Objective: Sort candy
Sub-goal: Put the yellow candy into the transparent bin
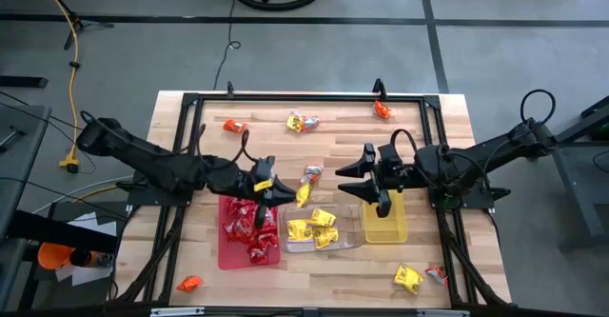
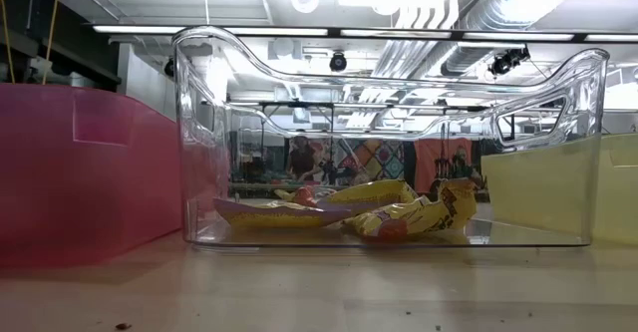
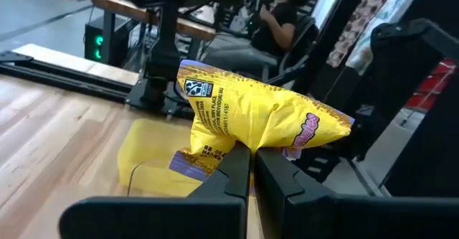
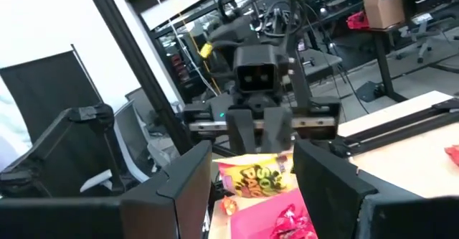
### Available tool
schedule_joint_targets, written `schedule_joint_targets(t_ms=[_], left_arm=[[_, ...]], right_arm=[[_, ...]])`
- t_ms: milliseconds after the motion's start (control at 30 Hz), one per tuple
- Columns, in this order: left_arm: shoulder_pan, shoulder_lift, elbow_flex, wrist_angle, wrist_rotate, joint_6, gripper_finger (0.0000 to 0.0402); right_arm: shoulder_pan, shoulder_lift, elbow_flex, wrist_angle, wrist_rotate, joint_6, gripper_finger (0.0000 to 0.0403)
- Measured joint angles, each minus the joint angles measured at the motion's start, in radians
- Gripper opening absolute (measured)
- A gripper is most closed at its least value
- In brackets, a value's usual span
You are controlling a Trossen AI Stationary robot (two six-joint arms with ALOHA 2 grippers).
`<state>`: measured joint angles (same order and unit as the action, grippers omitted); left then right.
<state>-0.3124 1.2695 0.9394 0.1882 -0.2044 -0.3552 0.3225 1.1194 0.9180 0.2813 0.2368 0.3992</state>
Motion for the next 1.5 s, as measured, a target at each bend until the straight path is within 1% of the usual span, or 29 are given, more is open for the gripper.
schedule_joint_targets(t_ms=[500,633,767,900,1033,1200,1300,1400,1500], left_arm=[[-0.003,0.019,0.000,-0.011,-0.022,-0.010,0.0001],[-0.003,0.018,0.000,-0.010,-0.026,-0.010,0.0015],[-0.001,0.018,0.000,-0.010,-0.017,-0.010,0.0040],[-0.001,0.018,0.000,-0.009,-0.015,-0.010,0.0074],[-0.001,0.018,0.000,-0.009,-0.015,-0.009,0.0118],[-0.001,0.016,0.000,-0.010,-0.015,-0.010,0.0180],[0.011,0.010,0.000,-0.011,-0.014,-0.010,0.0210],[0.037,-0.011,0.002,-0.016,-0.022,-0.010,0.0229],[0.089,-0.040,0.035,-0.096,-0.052,-0.022,0.0236]], right_arm=[[-0.008,0.000,0.000,-0.010,0.003,-0.015,0.0193],[-0.008,0.000,0.000,-0.010,0.003,-0.015,0.0193],[-0.008,0.000,0.000,-0.010,0.004,-0.015,0.0193],[-0.008,0.000,0.000,-0.010,0.016,-0.015,0.0193],[-0.008,0.000,0.000,-0.010,0.048,-0.015,0.0193],[-0.008,0.000,0.000,-0.010,0.051,-0.015,0.0193],[-0.008,0.000,0.000,-0.010,0.050,-0.015,0.0193],[-0.008,0.000,0.000,-0.010,0.050,-0.007,0.0193],[-0.008,0.000,0.000,-0.008,0.050,-0.008,0.0193]])
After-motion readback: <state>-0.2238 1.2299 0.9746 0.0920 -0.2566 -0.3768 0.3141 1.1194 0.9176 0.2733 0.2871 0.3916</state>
